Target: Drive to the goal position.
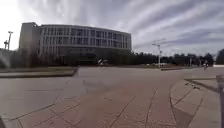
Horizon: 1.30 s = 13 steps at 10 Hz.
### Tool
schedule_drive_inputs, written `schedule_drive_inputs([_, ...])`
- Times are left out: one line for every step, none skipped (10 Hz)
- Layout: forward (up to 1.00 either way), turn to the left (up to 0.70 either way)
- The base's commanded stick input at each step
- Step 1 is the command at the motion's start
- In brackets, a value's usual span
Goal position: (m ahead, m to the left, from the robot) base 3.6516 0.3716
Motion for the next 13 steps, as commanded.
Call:
schedule_drive_inputs([0.85, 0.00])
schedule_drive_inputs([0.85, 0.00])
schedule_drive_inputs([0.85, 0.00])
schedule_drive_inputs([0.85, 0.00])
schedule_drive_inputs([0.00, 0.00])
schedule_drive_inputs([0.38, 0.00])
schedule_drive_inputs([0.85, 0.00])
schedule_drive_inputs([0.85, 0.00])
schedule_drive_inputs([0.85, 0.00])
schedule_drive_inputs([0.85, 0.00])
schedule_drive_inputs([0.85, 0.00])
schedule_drive_inputs([0.85, 0.00])
schedule_drive_inputs([0.85, 0.00])
